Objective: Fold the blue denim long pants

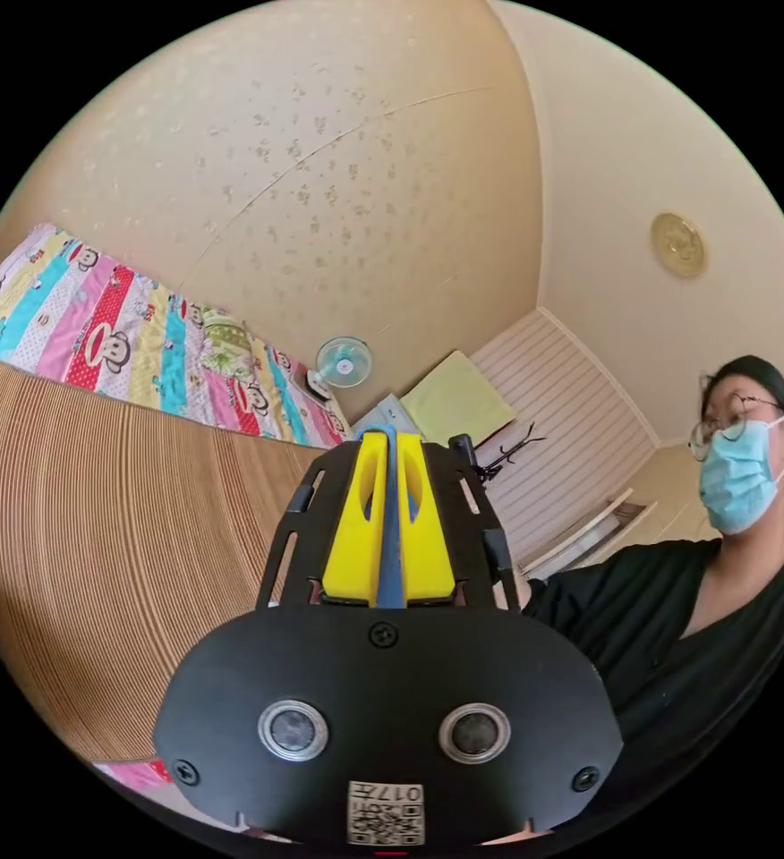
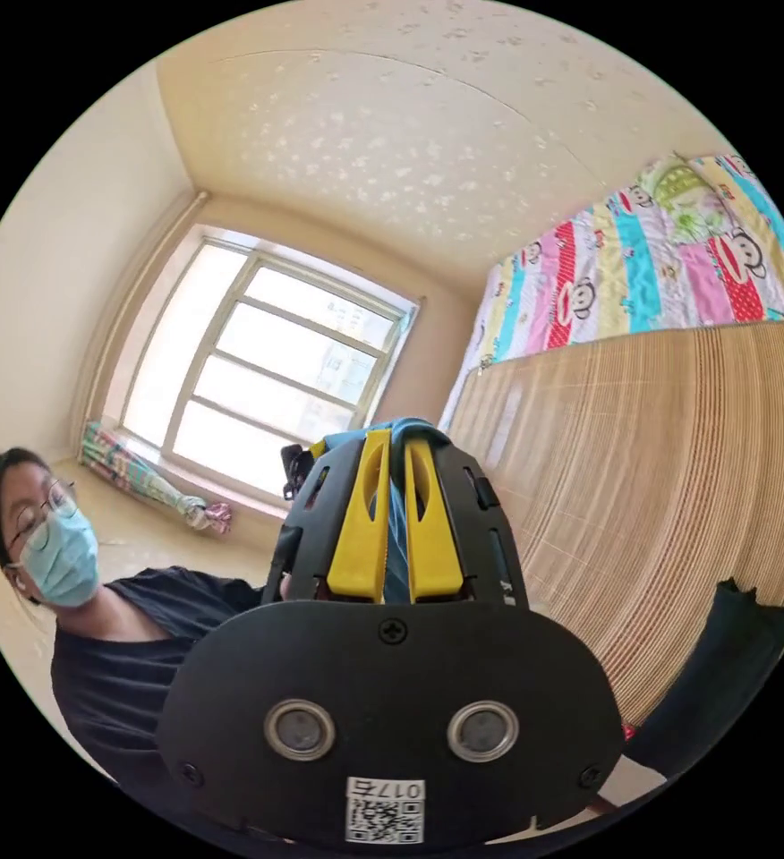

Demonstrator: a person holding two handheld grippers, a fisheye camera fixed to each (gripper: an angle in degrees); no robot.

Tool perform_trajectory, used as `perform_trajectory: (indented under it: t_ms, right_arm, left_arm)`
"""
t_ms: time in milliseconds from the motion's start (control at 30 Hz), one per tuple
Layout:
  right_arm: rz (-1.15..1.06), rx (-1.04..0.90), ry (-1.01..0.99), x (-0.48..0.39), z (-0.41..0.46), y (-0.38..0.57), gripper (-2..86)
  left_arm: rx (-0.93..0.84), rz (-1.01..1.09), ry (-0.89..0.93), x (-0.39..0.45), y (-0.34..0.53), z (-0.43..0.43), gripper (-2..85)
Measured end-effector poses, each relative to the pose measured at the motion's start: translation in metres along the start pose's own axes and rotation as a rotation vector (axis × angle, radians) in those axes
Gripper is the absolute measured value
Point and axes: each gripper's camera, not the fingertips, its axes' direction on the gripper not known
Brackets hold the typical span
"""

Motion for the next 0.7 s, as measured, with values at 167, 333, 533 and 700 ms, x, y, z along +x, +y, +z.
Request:
perform_trajectory:
  t_ms: [167, 333, 533, 700]
  right_arm:
    - [0.207, -0.114, 0.291, 0.144, 0.071, -0.041, 1.7]
    - [0.29, -0.201, 0.438, 0.215, 0.11, -0.026, 1.6]
    - [0.296, -0.207, 0.277, 0.233, 0.089, 0.075, 1.9]
    - [0.343, -0.292, 0.178, 0.244, 0.072, 0.173, 2.6]
  left_arm:
    - [-0.208, -0.127, -0.212, -0.119, -0.007, 0.088, -0.7]
    - [-0.372, -0.187, -0.314, -0.197, 0.032, 0.142, -0.7]
    - [-0.301, -0.329, -0.142, -0.213, 0.136, 0.105, -0.6]
    - [-0.393, -0.484, -0.094, -0.204, 0.243, 0.074, -0.2]
